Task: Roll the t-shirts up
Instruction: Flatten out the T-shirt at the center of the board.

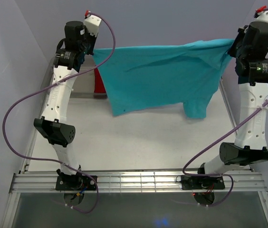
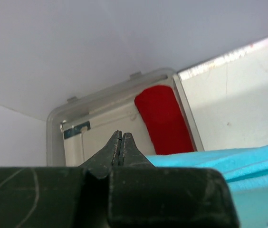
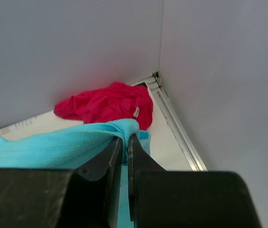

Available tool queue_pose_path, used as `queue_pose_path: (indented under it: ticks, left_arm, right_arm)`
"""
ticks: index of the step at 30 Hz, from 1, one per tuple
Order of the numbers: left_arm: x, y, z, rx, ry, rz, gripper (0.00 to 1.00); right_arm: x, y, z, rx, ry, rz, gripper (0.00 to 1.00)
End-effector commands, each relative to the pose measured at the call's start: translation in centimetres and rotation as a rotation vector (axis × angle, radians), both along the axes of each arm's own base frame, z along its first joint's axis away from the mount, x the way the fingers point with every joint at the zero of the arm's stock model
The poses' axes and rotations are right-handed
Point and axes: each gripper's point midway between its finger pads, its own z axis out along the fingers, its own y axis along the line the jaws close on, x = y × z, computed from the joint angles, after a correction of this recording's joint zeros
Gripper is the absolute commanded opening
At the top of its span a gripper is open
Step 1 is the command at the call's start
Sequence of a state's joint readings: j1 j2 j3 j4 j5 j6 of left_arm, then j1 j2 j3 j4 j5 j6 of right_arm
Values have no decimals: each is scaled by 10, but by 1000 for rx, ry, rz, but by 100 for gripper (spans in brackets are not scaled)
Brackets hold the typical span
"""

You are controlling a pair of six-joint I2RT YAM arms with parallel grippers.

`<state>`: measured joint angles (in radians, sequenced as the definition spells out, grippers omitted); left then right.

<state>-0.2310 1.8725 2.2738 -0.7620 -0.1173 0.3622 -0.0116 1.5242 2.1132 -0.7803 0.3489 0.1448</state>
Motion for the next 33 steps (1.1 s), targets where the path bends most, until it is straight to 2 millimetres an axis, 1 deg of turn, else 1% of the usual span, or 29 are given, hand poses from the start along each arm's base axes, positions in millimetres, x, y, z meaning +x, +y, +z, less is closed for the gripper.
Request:
queue_pose_path:
  ticks: [1, 2, 3, 4, 5, 6, 7, 8, 9, 10, 11, 12, 13, 14, 15, 16, 17, 18, 19, 20, 21, 22, 23, 24, 27, 28, 31, 32, 33]
  left_arm:
    - [-12, 3, 68, -108, -167, 15, 0]
    - [-11, 2, 67, -118, -170, 11, 0]
    - [-19, 1, 73, -135, -183, 3, 0]
    - [-23, -2, 68, -145, -170, -16, 0]
    - [-24, -14, 39, -149, -97, -77, 0]
    - [-30, -24, 25, -164, -58, -131, 0]
    - [-48, -29, 27, -179, -58, -173, 0]
    - [-55, -39, 15, -193, -37, -239, 0]
    - [-61, -43, -38, -185, 75, -256, 0]
    - [-75, -43, -42, -179, 75, -284, 0]
    - [-82, -49, -61, -180, 114, -328, 0]
    - [-94, -49, -112, -166, 225, -340, 0]
    - [-103, -50, -133, -159, 273, -356, 0]
    - [-112, -48, -154, -134, 312, -375, 0]
    - [-128, -45, -200, -123, 418, -376, 0]
    - [-136, -42, -222, -111, 467, -374, 0]
    - [-143, -40, -244, -88, 509, -382, 0]
    - [-150, -36, -262, -74, 547, -374, 0]
    - [-166, -30, -294, -60, 618, -363, 0]
    - [-167, -28, -304, -46, 614, -362, 0]
    - [-171, -24, -314, -32, 621, -356, 0]
    - [-174, -20, -322, -16, 624, -341, 0]
    - [-182, -18, -335, -11, 642, -342, 0]
    - [-186, -16, -339, -3, 649, -346, 0]
    - [-196, -14, -340, -5, 660, -350, 0]
    - [-198, -15, -334, -8, 645, -354, 0]
    - [-204, -19, -325, -27, 633, -374, 0]
    - [-206, -19, -319, -31, 626, -379, 0]
    - [-206, -19, -316, -32, 623, -379, 0]
  right_arm:
    - [-35, -20, 92, -33, -261, -62, 8]
    - [-39, -22, 93, -36, -266, -71, 8]
    - [-44, -24, 91, -40, -265, -79, 8]
    - [-61, -23, 97, -42, -288, -78, 8]
    - [-52, -23, 65, -39, -221, -74, 8]
    - [-56, -21, 49, -32, -196, -70, 8]
    - [-78, -19, 45, -13, -218, -68, 8]
    - [-68, -19, -17, 4, -98, -74, 8]
    - [-75, -18, -42, 36, -71, -87, 8]
    - [-97, -18, -54, 58, -89, -106, 8]
    - [-101, -17, -81, 85, -64, -117, 8]
    - [-105, -14, -151, 130, 59, -127, 9]
    - [-118, -5, -168, 170, 57, -95, 9]
    - [-123, 1, -195, 205, 98, -88, 9]
    - [-133, 8, -254, 270, 204, -95, 9]
    - [-139, 24, -274, 324, 229, -35, 10]
    - [-143, 32, -298, 367, 274, -15, 11]
    - [-145, 43, -317, 421, 301, 13, 16]
    - [-157, 58, -355, 482, 405, 57, 20]
    - [-163, 64, -370, 511, 449, 63, 24]
    - [-168, 71, -381, 557, 492, 73, 33]
    - [-178, 78, -397, 588, 562, 78, 37]
    - [-182, 78, -402, 600, 589, 65, 38]
    - [-186, 79, -405, 612, 607, 52, 39]
    - [-194, 76, -402, 601, 617, 29, 39]
    - [-193, 72, -395, 584, 588, 22, 39]
    - [-193, 70, -379, 560, 546, 34, 38]
    - [-198, 70, -379, 561, 571, 28, 40]
    - [-197, 64, -372, 542, 559, 4, 46]
